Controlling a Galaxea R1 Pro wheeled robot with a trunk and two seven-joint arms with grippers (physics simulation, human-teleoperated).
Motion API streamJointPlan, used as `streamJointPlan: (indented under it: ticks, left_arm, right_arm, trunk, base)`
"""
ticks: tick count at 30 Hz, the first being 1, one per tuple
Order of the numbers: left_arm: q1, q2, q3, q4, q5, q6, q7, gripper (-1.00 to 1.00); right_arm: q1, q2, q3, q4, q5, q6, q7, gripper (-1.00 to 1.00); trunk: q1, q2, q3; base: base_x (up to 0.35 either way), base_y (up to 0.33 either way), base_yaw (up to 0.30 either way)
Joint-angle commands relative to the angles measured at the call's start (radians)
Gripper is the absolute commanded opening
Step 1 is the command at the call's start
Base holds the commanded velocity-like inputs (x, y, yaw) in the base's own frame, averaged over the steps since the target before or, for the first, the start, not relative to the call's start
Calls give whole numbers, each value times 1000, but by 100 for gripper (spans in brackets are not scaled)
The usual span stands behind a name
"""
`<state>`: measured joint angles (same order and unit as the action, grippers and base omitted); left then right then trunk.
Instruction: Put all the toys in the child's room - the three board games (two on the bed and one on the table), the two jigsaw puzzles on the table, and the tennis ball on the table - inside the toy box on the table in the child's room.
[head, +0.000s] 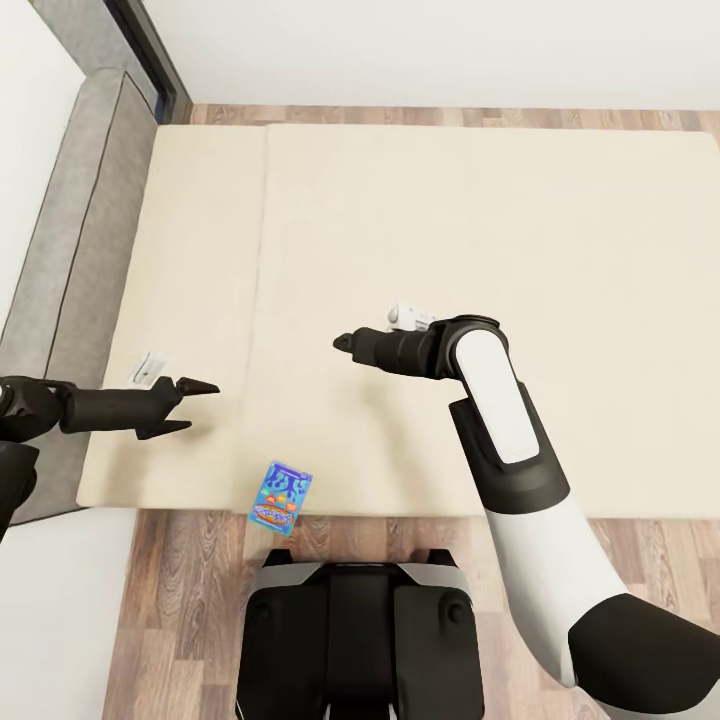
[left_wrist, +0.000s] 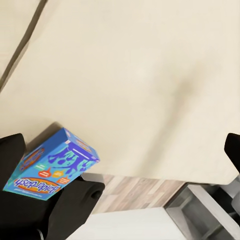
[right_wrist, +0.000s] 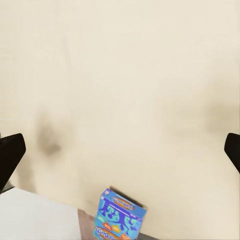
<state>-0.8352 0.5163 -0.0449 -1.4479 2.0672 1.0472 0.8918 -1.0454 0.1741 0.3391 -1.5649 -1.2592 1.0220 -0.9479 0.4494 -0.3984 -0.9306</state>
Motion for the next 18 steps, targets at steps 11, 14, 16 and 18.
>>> streamJointPlan:
  ticks: [11,14,16,18]
  left_arm:
    - [-1,1,-1,0,10,0,10,100]
    - [-1,1,-2,0,10,0,10,100]
    - [-1,1,-2,0,10,0,10,100]
    - [-1,1,-2,0,10,0,10,100]
  right_arm:
    - [-1,0,0,0,-8,4,-11,100]
    - [-1,0,0,0,-8,4,-11,100]
    - [-1,0,0,0,-9,4,-11,100]
    - [-1,0,0,1,-9,3,-11,100]
  trunk:
    - [1,-2,2]
    - [1,-2,2]
    - [1,-2,2]
    - [1,-2,3]
  base:
    - [19,62,-70]
    - [62,62,-9]
    - [23,34,-33]
    - [12,76,-110]
